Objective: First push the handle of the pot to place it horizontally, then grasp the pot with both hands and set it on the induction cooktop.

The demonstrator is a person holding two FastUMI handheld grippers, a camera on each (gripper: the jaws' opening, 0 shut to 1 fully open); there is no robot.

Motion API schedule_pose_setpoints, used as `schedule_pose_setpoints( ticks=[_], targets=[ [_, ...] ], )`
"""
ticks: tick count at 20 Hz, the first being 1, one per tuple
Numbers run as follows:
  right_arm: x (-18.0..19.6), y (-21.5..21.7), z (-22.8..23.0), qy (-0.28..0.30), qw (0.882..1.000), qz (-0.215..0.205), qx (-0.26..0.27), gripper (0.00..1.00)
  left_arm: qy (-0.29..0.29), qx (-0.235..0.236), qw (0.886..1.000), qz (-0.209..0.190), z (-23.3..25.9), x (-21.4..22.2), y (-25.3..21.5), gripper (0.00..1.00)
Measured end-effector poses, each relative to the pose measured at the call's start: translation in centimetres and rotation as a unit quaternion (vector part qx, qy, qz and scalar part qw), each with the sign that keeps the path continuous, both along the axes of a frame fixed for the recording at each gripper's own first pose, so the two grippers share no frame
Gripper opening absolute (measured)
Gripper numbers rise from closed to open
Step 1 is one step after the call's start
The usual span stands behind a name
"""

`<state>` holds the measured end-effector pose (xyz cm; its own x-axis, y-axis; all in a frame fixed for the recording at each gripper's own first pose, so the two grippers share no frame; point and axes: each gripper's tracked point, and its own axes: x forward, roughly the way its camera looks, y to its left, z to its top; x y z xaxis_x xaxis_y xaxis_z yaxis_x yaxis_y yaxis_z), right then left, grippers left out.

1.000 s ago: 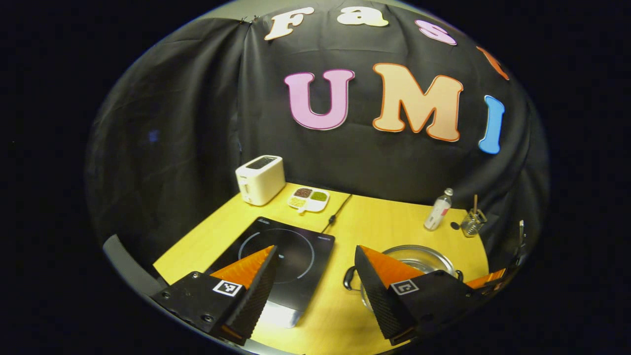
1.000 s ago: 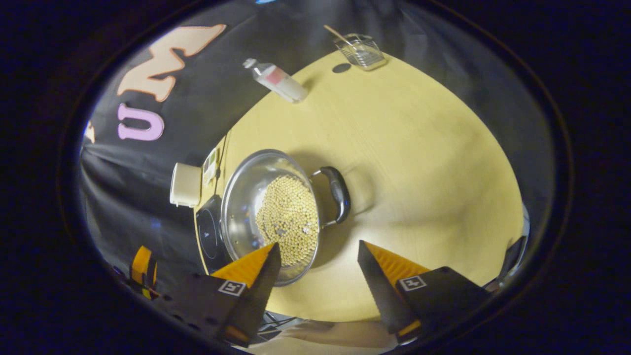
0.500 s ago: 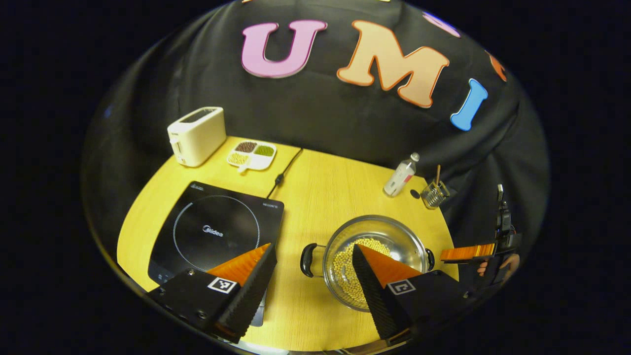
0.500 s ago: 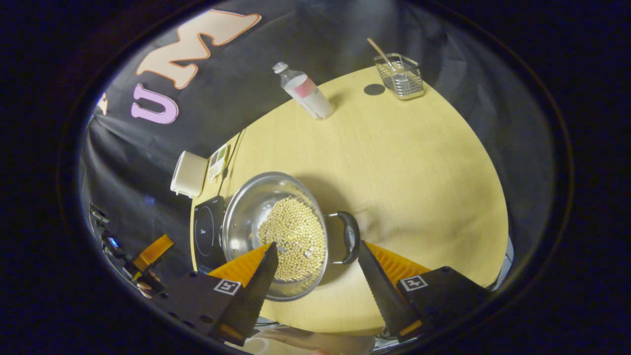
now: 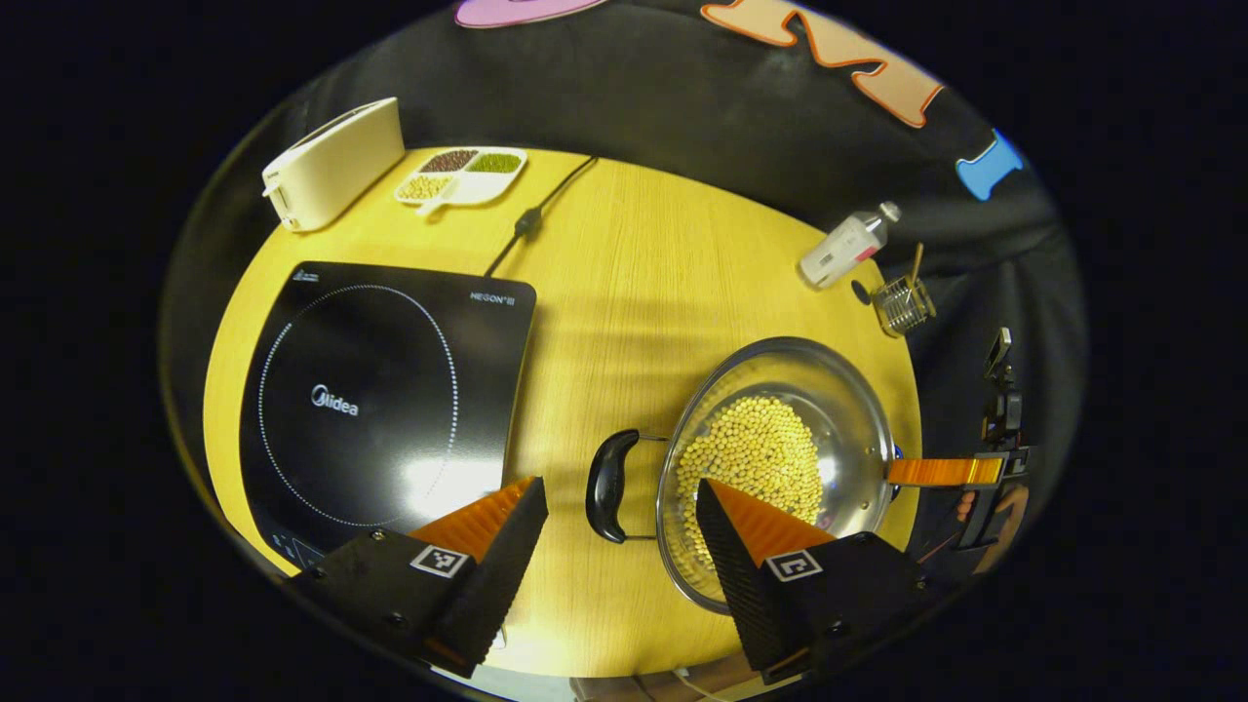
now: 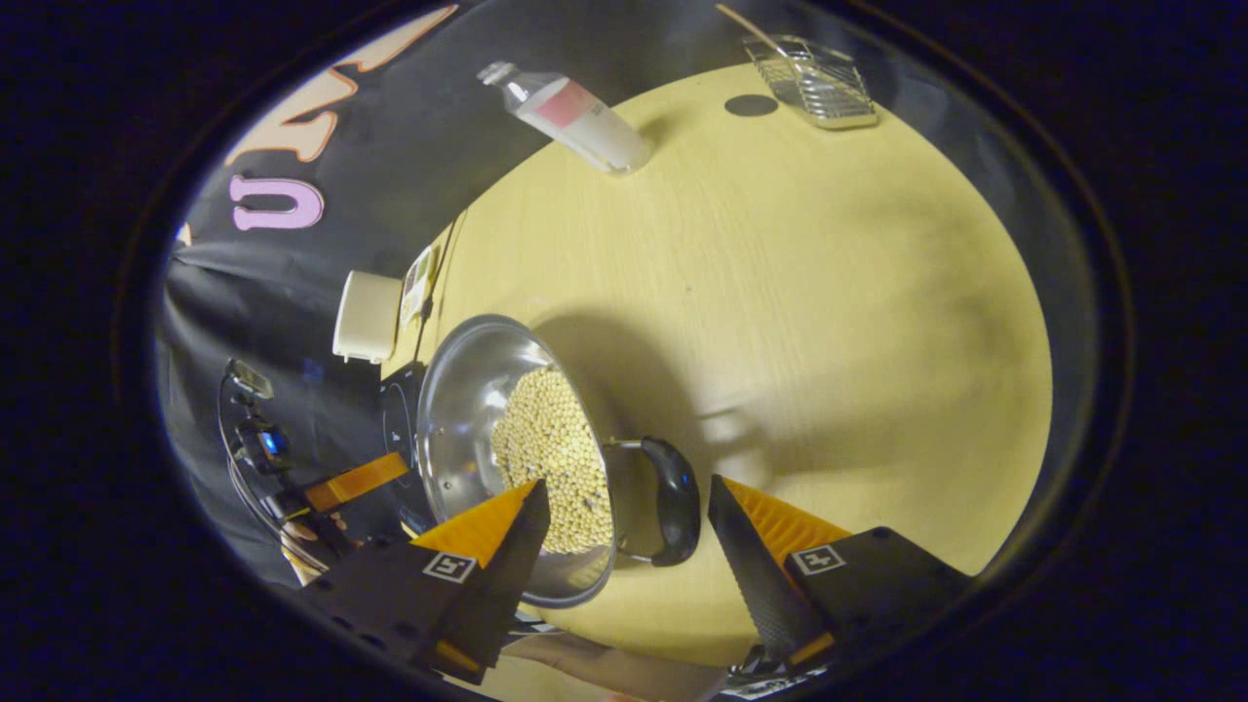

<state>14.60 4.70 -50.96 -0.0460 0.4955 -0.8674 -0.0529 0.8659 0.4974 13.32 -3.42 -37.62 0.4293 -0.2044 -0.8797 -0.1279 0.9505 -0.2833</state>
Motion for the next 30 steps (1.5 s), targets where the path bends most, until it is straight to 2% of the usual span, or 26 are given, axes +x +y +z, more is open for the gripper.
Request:
schedule_pose_setpoints(
  ticks=[1,2,5,7,10,11,13,15,16,18,21,24,26,29,30],
  targets=[
    [-0.2,0.1,-0.6,0.007,1.0,0.003,-0.001,1.0,0.009,0.002,1.0,-0.001,-0.6,0.1,0.1,0.94],
    [-0.3,0.2,-1.2,0.014,1.0,0.007,-0.002,0.92,0.017,0.004,1.0,-0.002,-1.1,0.2,0.0,0.94],
    [-0.3,0.5,-2.4,0.03,0.999,0.014,-0.005,0.88,0.042,0.0,0.999,-0.004,-2.7,0.5,-0.1,0.94],
    [-0.6,0.7,-2.9,0.04,0.999,0.016,-0.005,0.75,0.059,-0.005,0.998,-0.008,-3.6,0.5,-0.2,0.92],
    [-0.7,0.9,-3.5,0.046,0.999,0.022,-0.007,0.73,0.078,-0.01,0.997,-0.014,-4.4,0.5,-0.7,0.88],
    [-1.1,1.1,-3.5,0.051,0.999,0.019,-0.002,0.72,0.082,-0.008,0.997,-0.016,-4.6,0.5,-0.8,0.84],
    [-1.1,1.1,-4.1,0.055,0.998,0.029,-0.011,0.53,0.089,0.001,0.996,-0.025,-5.2,0.5,-0.8,0.8],
    [-1.2,1.1,-4.0,0.057,0.998,0.029,-0.014,0.54,0.104,0.011,0.994,-0.036,-5.9,0.2,-0.9,0.79],
    [-1.0,1.1,-4.1,0.055,0.998,0.029,-0.015,0.51,0.107,0.005,0.993,-0.04,-6.1,0.2,-1.5,0.78],
    [-0.8,1.2,-4.2,0.044,0.998,0.03,-0.018,0.51,0.103,0.001,0.994,-0.031,-6.2,0.4,-1.5,0.66],
    [-0.5,1.1,-4.3,0.021,0.999,0.031,-0.029,0.52,0.1,-0.006,0.995,-0.021,-5.8,0.0,-1.6,0.64],
    [-0.4,0.6,-3.8,0.007,0.999,0.034,-0.037,0.52,0.078,0.01,0.996,-0.038,-5.5,0.1,-1.9,0.61],
    [-0.6,0.1,-2.7,0.0,0.999,0.032,-0.034,0.52,0.064,0.013,0.997,-0.043,-5.4,0.3,-1.6,0.63],
    [-1.4,-0.7,-0.7,-0.011,0.999,0.032,-0.036,0.53,0.056,0.009,0.997,-0.045,-5.2,0.3,-1.4,0.59],
    [-1.7,-1.0,-0.1,-0.015,0.999,0.032,-0.036,0.52,0.056,0.008,0.997,-0.046,-5.2,0.3,-1.4,0.61]
  ],
)
